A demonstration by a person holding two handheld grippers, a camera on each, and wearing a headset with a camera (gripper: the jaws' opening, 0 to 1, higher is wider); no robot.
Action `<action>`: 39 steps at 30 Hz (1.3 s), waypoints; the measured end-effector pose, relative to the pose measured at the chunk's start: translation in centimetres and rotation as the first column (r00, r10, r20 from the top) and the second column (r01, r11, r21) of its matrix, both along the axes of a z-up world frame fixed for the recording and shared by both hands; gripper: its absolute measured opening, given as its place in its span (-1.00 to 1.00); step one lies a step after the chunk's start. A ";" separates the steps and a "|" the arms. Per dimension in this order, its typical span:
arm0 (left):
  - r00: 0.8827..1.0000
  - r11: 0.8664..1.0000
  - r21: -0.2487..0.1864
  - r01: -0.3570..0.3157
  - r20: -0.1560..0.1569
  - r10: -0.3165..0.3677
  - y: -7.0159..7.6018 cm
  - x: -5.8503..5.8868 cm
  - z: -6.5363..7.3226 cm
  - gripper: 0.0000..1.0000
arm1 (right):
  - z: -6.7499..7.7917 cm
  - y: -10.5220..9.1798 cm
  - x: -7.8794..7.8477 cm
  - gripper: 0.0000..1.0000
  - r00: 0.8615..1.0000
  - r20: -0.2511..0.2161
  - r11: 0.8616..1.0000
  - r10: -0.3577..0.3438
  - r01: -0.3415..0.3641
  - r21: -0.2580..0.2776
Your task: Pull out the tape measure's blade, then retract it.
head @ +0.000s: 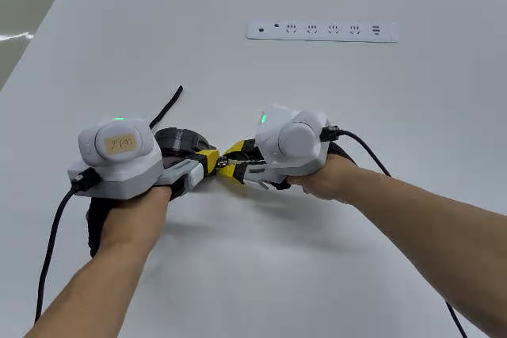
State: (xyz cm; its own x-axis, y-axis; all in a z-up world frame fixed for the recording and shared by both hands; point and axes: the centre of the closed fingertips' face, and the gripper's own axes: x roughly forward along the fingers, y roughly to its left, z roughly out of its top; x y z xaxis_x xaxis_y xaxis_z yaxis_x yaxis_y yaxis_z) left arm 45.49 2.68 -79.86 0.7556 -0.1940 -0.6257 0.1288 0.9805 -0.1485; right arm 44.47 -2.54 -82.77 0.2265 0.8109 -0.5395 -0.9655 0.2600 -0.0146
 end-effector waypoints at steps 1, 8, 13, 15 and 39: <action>1.000 1.000 0.002 0.001 0.000 -0.001 0.0 0.0 0.0 0.17 | 0.0 0.0 0.0 -0.75 1.000 0.001 1.000 0.000 0.000 -0.002; 1.000 1.000 0.001 0.007 0.000 -0.007 -0.1 0.0 0.0 0.19 | -0.1 -0.1 -0.1 -0.74 1.000 0.012 1.000 0.006 -0.006 -0.007; 1.000 1.000 0.014 0.023 -0.001 -0.023 -0.3 0.0 -0.1 0.20 | -0.2 -0.1 -0.3 -0.73 1.000 0.016 1.000 0.014 -0.014 -0.017; 1.000 0.999 0.023 0.030 0.001 -0.030 -0.3 -0.1 -0.1 0.20 | -0.3 -0.1 -0.4 -0.73 1.000 0.021 1.000 0.019 -0.018 -0.022; 1.000 1.000 0.031 0.006 -0.005 -0.006 -0.2 -0.1 0.0 0.23 | -0.1 -0.4 -0.3 -0.69 0.998 0.063 0.996 0.018 -0.013 -0.083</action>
State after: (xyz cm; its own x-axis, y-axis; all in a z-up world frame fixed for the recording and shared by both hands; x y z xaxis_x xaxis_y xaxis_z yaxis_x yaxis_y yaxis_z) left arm 45.38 2.50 -79.86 0.7513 -0.1796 -0.6351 0.1344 0.9837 -0.1191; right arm 44.14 -2.97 -82.88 0.2499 0.7680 -0.5896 -0.9659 0.2401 -0.0967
